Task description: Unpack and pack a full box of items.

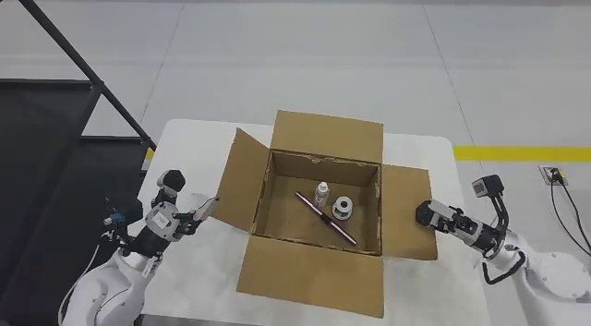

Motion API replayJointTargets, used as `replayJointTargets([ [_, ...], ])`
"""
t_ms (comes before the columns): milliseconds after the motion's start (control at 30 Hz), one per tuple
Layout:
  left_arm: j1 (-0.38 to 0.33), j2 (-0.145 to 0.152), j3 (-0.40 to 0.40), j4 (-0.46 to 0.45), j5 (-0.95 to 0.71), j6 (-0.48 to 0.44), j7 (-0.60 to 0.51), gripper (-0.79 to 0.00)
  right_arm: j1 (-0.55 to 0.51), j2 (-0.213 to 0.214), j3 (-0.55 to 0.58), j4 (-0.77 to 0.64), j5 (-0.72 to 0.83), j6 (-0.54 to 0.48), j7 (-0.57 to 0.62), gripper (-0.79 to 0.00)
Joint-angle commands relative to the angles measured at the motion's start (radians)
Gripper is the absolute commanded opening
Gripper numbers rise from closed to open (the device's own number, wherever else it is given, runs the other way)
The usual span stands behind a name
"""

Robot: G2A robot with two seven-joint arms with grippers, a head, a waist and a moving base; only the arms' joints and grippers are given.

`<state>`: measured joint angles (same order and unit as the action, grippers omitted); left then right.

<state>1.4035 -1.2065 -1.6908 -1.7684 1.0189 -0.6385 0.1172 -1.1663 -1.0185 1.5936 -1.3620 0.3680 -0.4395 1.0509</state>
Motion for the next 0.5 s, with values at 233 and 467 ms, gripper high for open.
replayJointTargets([
  [233, 0.078, 0.005, -0.048, -0.045, -0.050, -0.008, 0.027, 0.000, 0.006, -0.010, -0.006, -0.012, 0.065, -0.161, -0.114, 0.000],
  [467, 0.132, 0.008, -0.088, -0.075, -0.081, -0.020, 0.064, 0.000, 0.024, -0.027, -0.118, -0.228, -0.198, -0.192, -0.262, 0.000],
])
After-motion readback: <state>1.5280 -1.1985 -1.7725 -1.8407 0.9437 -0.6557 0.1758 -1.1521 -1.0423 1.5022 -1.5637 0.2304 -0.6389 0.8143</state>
